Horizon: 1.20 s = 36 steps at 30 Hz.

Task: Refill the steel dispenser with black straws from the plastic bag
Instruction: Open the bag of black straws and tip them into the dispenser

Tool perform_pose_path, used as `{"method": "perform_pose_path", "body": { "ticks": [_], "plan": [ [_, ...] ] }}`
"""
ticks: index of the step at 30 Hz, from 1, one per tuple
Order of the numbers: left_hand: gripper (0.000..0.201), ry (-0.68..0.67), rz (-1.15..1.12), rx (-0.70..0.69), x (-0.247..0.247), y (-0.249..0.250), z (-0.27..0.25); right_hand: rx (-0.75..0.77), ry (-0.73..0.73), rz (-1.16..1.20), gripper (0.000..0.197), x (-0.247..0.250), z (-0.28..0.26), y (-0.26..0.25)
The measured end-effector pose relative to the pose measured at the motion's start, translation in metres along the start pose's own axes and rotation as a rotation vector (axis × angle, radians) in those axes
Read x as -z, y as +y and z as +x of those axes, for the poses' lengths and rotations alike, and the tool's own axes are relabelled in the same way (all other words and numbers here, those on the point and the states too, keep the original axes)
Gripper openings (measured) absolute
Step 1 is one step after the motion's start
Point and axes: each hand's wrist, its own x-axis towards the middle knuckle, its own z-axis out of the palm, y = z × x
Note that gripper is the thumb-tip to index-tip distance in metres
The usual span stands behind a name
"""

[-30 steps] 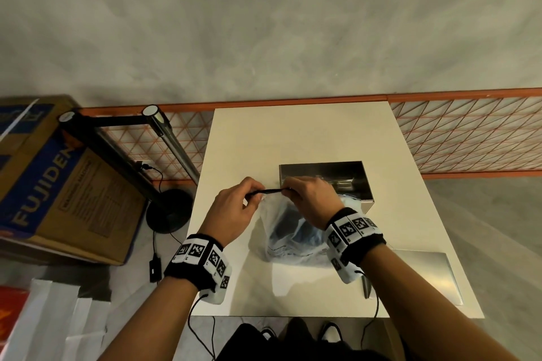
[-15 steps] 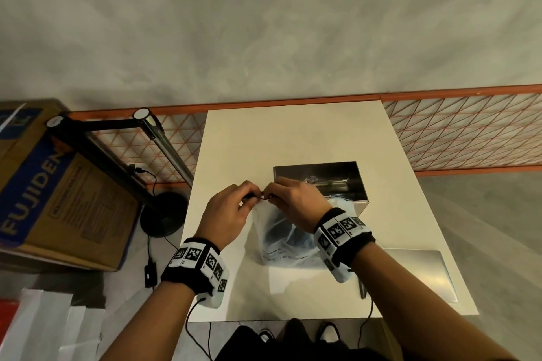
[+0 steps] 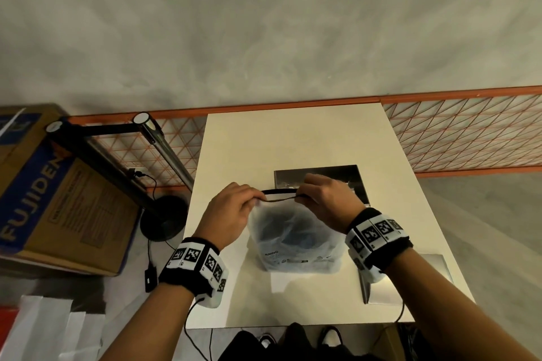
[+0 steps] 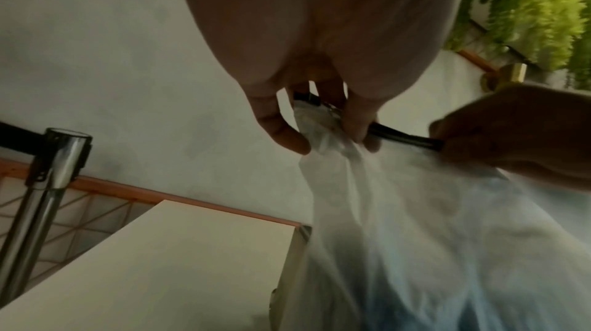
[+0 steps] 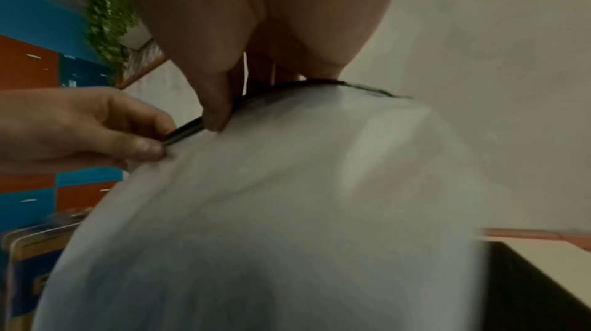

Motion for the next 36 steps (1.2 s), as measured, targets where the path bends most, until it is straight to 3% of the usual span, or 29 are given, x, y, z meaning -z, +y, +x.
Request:
{"method": "perform_pose_path", "body": {
  "ticks": [8, 10, 12, 14, 16, 19, 22, 25, 30, 33, 36],
  "plan": [
    [0.024, 0.097, 0.064, 0.054, 0.008, -0.012, -0.008, -0.159, 0.08, -0.086, 0.027, 0.023, -0.052, 0.044],
    [0.02, 0.103, 0.015, 0.067, 0.005, -0.007, -0.008, -0.204, 0.128, -0.082, 0.039, 0.024, -0.054, 0.038],
    [0.025, 0.108, -0.08, 0.157, 0.002, -0.001, -0.003, -0.313, 0.179, -0.063, 0.052, 0.022, -0.049, 0.031],
    [0.037, 0.119, -0.111, 0.33, 0.001, -0.003, 0.002, -0.441, 0.19, -0.063, 0.06, 0.017, -0.043, 0.025],
    [0.038, 0.11, -0.032, 0.448, -0.001, -0.009, 0.004, -0.525, 0.186, -0.074, 0.056, 0.014, -0.039, 0.021],
    [0.026, 0.101, -0.03, 0.525, -0.005, -0.005, 0.005, -0.584, 0.184, -0.015, 0.032, 0.013, -0.03, 0.012],
    [0.017, 0.116, -0.17, 0.554, -0.006, 0.013, 0.006, -0.673, 0.178, 0.249, 0.009, 0.006, -0.024, 0.006],
    [0.031, 0.122, -0.216, 0.567, -0.012, 0.018, 0.01, -0.868, 0.232, 0.827, 0.019, 0.0, -0.016, -0.001],
    [0.049, 0.211, -0.908, 0.826, -0.03, 0.022, 0.019, -1.206, 0.395, 1.633, 0.03, -0.013, -0.005, -0.001],
    [0.061, 0.268, -1.193, 1.018, -0.028, 0.021, 0.022, -1.378, 0.348, 1.807, 0.022, -0.024, -0.009, 0.01],
    [0.059, 0.265, -1.326, 1.153, -0.027, 0.02, 0.014, -1.376, 0.226, 1.834, 0.018, -0.033, -0.02, 0.015]
  ]
}}
